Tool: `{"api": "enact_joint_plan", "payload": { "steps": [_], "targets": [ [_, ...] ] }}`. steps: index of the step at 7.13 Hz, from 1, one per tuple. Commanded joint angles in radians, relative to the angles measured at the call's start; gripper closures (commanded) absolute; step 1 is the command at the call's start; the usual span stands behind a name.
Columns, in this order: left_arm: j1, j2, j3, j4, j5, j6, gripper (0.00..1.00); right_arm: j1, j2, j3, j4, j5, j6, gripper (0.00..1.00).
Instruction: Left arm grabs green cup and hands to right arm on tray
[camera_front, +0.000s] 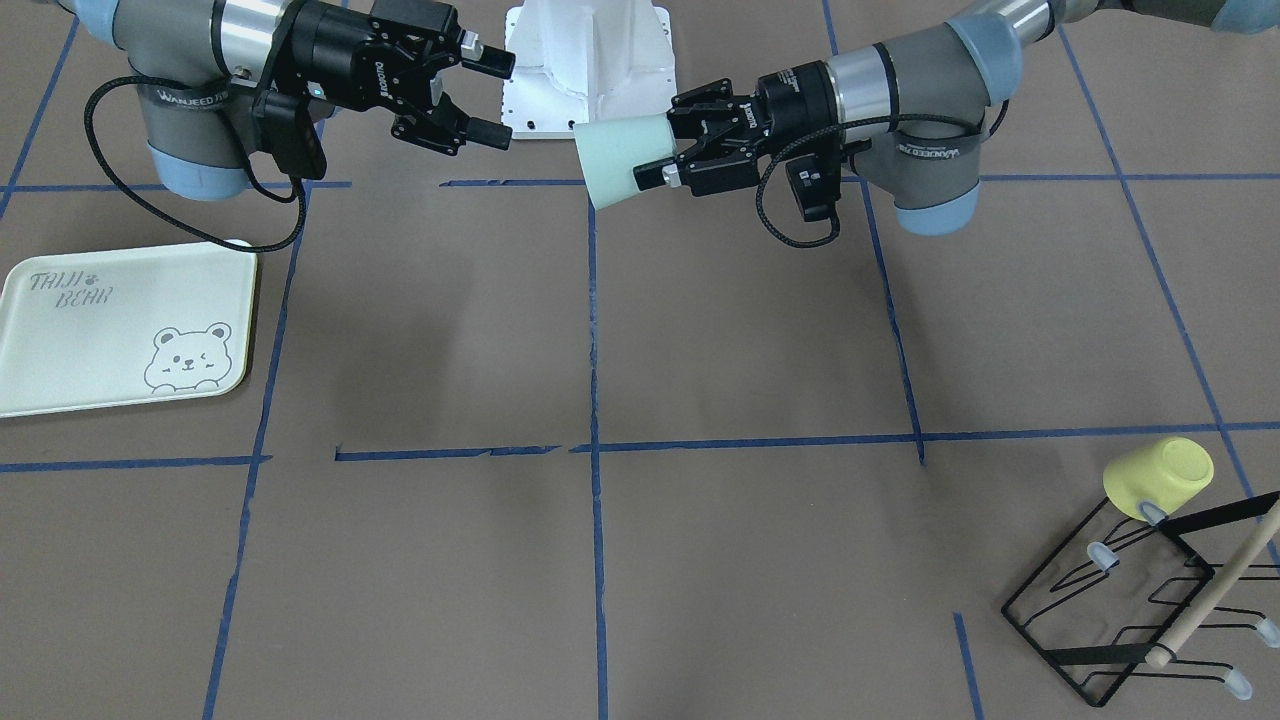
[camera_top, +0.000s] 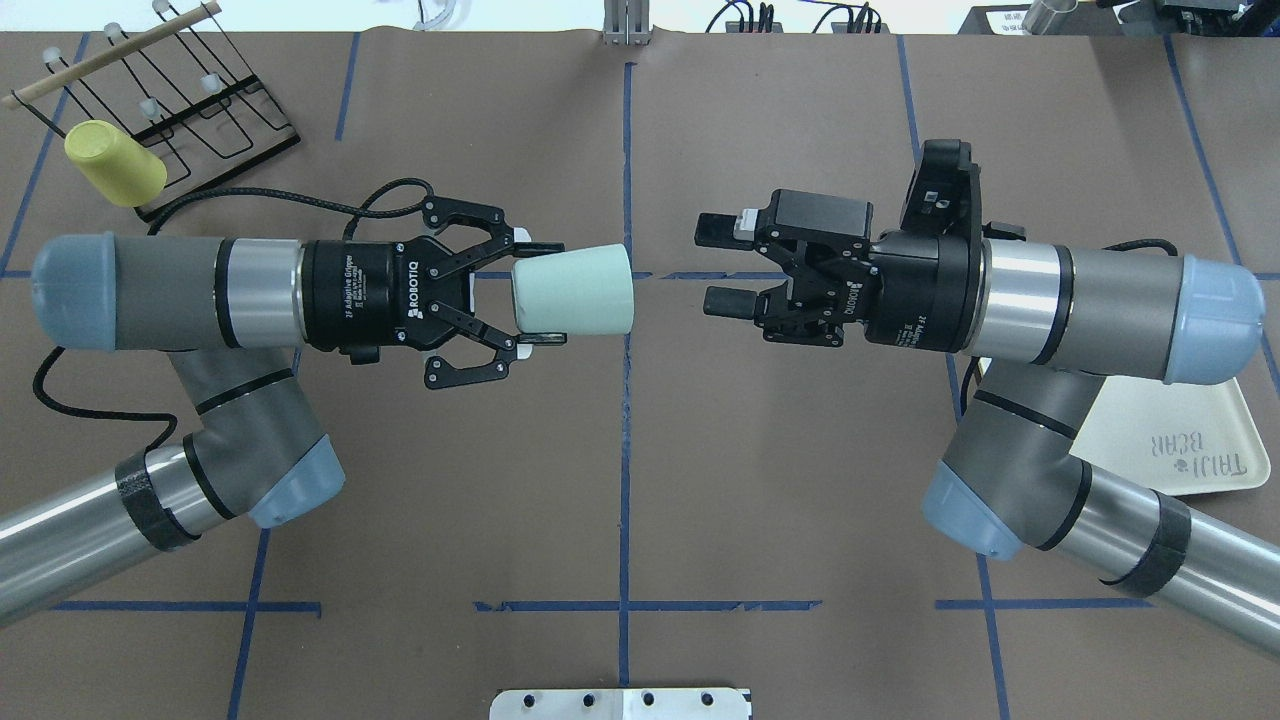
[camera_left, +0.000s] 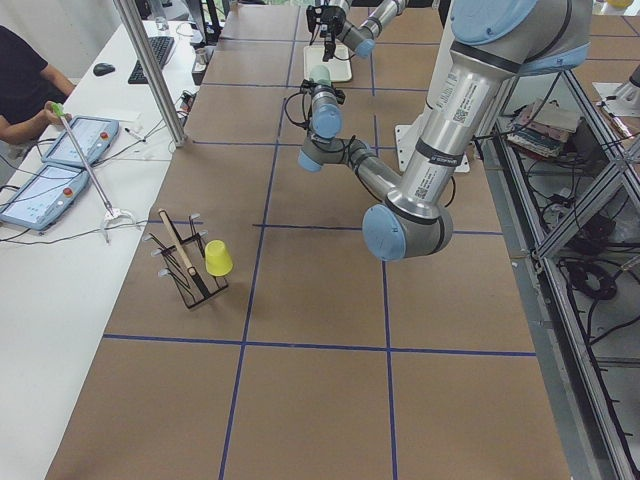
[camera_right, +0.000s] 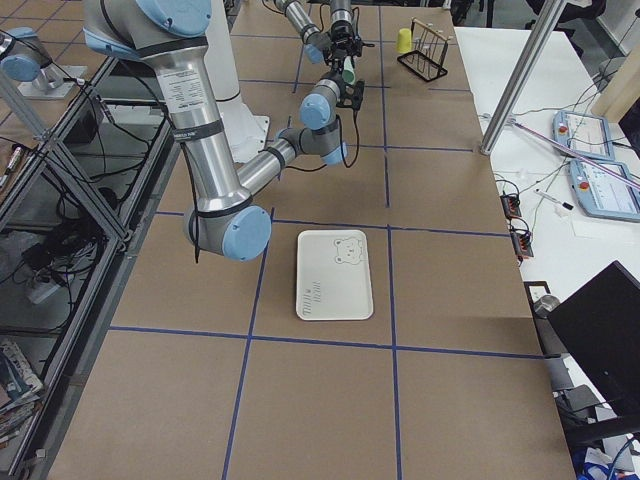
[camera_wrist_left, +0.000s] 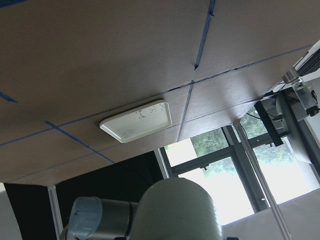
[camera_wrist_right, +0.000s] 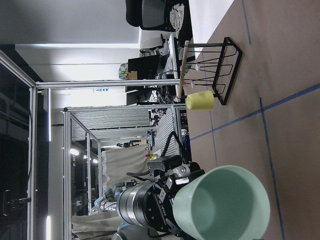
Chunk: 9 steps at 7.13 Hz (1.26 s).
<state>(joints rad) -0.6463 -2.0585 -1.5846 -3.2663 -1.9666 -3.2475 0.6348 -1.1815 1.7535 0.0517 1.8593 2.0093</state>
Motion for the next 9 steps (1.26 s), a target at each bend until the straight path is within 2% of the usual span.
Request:
{"api": "enact_joint_plan", "payload": {
  "steps": [1,3,8,9],
  "targets": [
    [0.002,0.014,-0.018,-0.042,0.040,-0.124,0.90,-0.003,0.025,-0.014,0.010,-0.008,-0.001,0.05],
    [0.014,0.040,-0.064,-0.047,0.038,-0.156,0.89,-0.003,0.048,-0.014,0.011,-0.006,-0.003,0.06],
    [0.094,0.026,-0.072,-0.049,0.032,-0.149,0.88,-0.043,0.051,-0.028,0.071,0.014,-0.009,0.07],
    [0.099,0.026,-0.071,-0.049,0.032,-0.144,0.88,-0.046,0.051,-0.028,0.076,0.046,-0.009,0.08]
  ]
}}
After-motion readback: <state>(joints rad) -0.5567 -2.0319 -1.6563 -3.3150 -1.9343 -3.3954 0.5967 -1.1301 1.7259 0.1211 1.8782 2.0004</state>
